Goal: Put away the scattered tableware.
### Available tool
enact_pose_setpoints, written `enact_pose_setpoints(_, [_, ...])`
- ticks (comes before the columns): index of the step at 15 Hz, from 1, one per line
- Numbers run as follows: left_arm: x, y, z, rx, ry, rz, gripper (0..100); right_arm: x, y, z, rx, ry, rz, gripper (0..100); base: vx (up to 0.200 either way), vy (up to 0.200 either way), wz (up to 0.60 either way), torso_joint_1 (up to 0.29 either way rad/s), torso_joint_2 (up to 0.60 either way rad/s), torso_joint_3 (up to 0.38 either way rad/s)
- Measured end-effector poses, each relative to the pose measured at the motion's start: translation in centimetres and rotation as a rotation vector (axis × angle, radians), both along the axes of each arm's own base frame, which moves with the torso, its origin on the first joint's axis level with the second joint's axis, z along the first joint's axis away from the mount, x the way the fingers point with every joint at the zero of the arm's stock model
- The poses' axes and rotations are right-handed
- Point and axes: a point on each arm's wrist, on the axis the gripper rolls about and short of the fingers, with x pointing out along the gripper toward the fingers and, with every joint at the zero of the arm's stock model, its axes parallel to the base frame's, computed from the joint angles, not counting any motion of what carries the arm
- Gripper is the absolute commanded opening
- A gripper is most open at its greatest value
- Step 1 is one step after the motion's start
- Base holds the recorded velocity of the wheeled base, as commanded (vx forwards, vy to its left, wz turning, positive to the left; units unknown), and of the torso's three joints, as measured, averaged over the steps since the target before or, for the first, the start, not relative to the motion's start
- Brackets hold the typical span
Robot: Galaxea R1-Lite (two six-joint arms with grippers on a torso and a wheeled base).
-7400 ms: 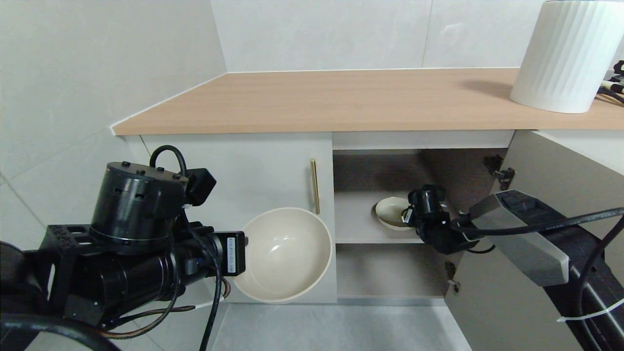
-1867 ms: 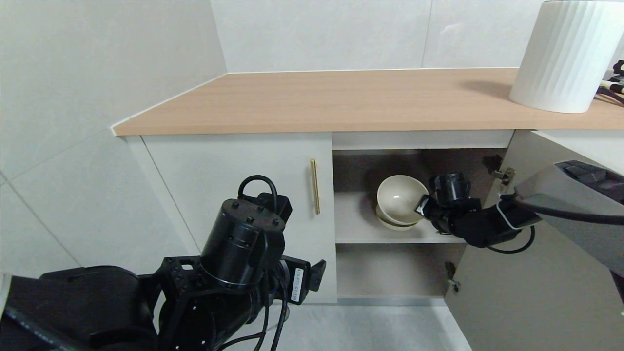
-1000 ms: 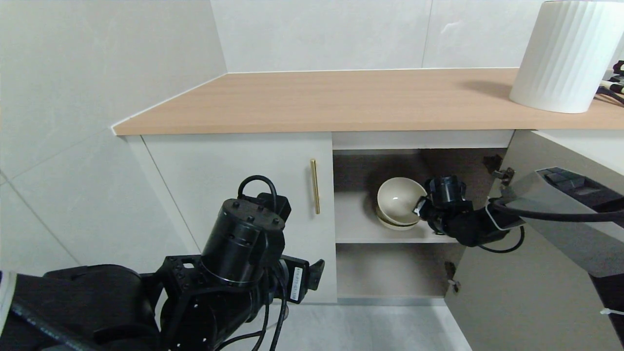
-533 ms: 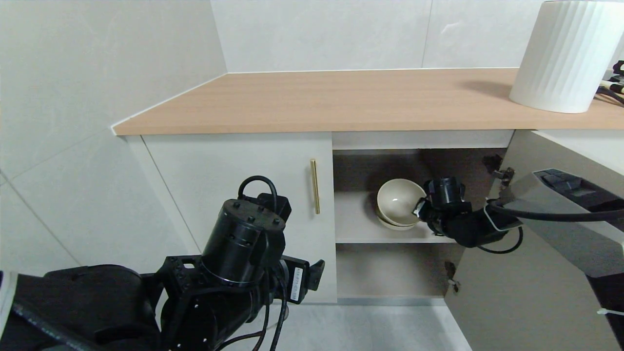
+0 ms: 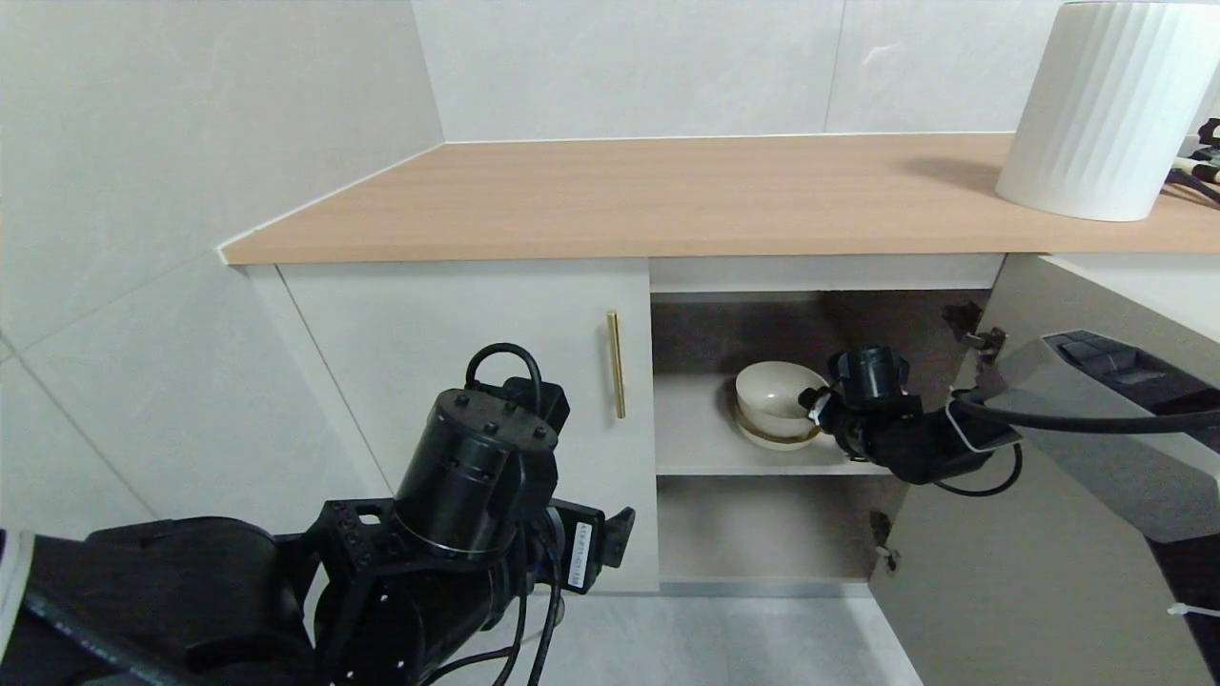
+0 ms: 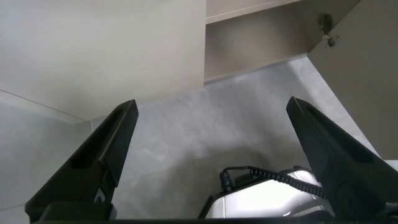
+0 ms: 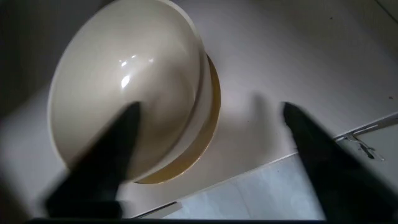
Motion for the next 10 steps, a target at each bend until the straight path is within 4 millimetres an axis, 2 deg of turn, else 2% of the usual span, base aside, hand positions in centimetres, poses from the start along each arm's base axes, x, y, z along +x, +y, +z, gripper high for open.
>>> enact_pose_setpoints(5, [0.0, 0.1, 0.1, -0.001, -0.002, 0.002, 100, -0.5, 0.2, 0.2, -0.004, 0.016, 0.009, 100, 0.000, 0.000, 0.00, 0.000, 0.00, 0.000])
enact_pose_setpoints(7, [0.1, 0.7, 0.4, -0.004, -0.011, 0.021, 100, -2.0, 0.8, 1.1, -0.006, 0.047, 0.048, 100, 0.000, 0.000, 0.00, 0.000, 0.00, 0.000])
enact_pose_setpoints(10, [-0.1, 2.7, 2.5, -0.039, -0.067, 0.063, 100, -5.9, 1.3, 3.5, -0.079, 0.087, 0.165, 100, 0.000, 0.000, 0.00, 0.000, 0.00, 0.000])
